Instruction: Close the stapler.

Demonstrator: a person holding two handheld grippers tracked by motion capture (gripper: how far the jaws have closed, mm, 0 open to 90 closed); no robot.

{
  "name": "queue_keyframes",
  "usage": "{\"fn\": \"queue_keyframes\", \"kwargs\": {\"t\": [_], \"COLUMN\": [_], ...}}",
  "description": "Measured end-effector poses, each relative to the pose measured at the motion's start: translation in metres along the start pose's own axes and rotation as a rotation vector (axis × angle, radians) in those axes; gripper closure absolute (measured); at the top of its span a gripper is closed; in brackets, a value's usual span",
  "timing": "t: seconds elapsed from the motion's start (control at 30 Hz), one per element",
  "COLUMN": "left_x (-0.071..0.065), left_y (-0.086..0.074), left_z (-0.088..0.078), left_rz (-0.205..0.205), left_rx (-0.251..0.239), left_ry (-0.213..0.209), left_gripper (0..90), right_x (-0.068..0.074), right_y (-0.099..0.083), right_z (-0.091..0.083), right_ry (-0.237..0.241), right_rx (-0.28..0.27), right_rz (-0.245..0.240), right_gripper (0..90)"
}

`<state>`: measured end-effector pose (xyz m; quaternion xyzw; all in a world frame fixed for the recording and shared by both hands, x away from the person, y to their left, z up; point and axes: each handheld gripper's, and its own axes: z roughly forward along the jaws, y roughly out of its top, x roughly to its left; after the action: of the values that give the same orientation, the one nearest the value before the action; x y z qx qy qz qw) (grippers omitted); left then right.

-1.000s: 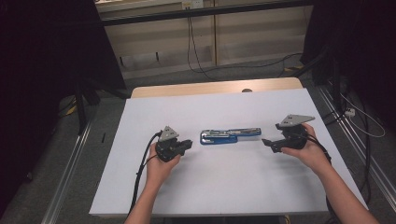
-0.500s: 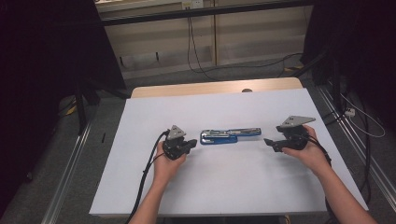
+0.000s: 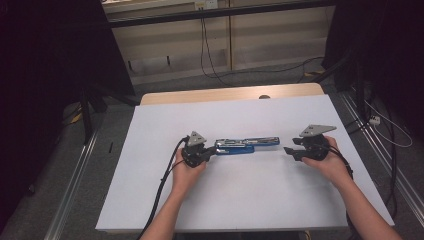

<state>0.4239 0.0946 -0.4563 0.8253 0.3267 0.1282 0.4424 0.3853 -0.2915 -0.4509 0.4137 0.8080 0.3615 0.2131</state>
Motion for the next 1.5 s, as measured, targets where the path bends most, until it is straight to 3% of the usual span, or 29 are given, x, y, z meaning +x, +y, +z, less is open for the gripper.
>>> {"fn": "queue_keyframes", "kwargs": {"t": [0.17, 0.27, 0.33, 0.77, 1.07, 1.5], "left_x": [-0.002, 0.000, 0.000, 0.003, 0.001, 0.000], "left_y": [0.002, 0.002, 0.001, 0.001, 0.001, 0.001], "left_z": [0.007, 0.008, 0.008, 0.011, 0.011, 0.011], "left_rz": [-0.011, 0.006, -0.009, -0.009, -0.007, -0.009], "left_rx": [-0.006, 0.003, -0.009, -0.019, -0.019, -0.022], "left_ry": [-0.012, 0.001, -0.001, -0.006, 0.000, 0.005], "left_gripper": [90.0, 90.0, 90.0, 90.0, 90.0, 90.0], "right_x": [0.001, 0.002, 0.002, 0.004, 0.005, 0.012], "right_y": [0.003, 0.006, 0.007, 0.009, 0.009, 0.010], "right_z": [0.002, 0.002, 0.003, 0.006, 0.009, 0.024], "right_ry": [0.017, 0.023, 0.028, 0.038, 0.050, 0.050], "right_rx": [0.002, 0.004, 0.005, 0.022, 0.039, 0.047], "right_rz": [-0.002, -0.008, -0.012, -0.025, -0.006, -0.015], "right_gripper": [60.9, 66.9, 68.4, 76.0, 89.1, 90.0]}}
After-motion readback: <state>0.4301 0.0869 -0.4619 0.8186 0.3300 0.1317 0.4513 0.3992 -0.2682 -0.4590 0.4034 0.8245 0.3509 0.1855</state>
